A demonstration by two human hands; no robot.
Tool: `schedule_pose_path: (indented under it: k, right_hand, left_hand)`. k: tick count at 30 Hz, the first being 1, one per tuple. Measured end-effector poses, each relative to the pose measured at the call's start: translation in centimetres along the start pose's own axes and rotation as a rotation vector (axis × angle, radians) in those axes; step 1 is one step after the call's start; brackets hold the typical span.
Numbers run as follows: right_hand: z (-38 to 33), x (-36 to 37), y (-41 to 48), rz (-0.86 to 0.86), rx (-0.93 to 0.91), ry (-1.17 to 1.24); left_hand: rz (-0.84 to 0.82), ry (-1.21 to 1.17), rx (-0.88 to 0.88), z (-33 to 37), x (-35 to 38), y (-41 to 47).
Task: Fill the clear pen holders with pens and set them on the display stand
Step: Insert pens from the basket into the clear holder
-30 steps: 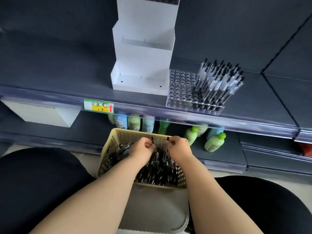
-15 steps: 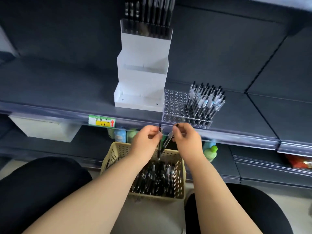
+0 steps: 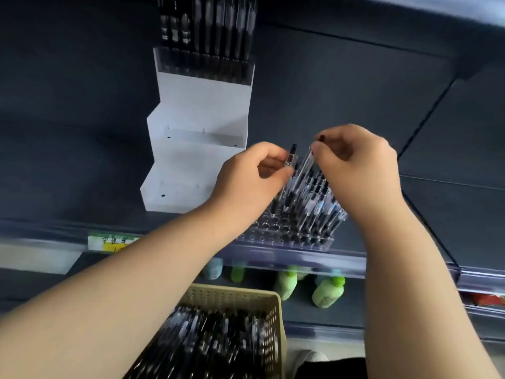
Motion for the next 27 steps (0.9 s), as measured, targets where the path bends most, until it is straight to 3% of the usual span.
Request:
schedule_pose_path:
  k: [19, 27]
  right_hand:
    - [2.8, 2.7, 0.1, -0.187, 0.012, -0.265]
    - [2.9, 2.6, 0.1, -0.181, -0.008, -0.337]
  left_hand:
    - [0.012, -0.078, -0.174, -3.4, 3.0, 1.2]
    - [0.012, -0.062, -0.171, -3.5, 2.8, 1.1]
Point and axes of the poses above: each hand's wrist, its own y-axis towards the middle knuckle, its own x-axis out of the palm, z = x × y, the point moved 6 cm from there along y, towards the middle knuckle, and after that the axes turned 14 degrees about z, right-handed, at the moved point
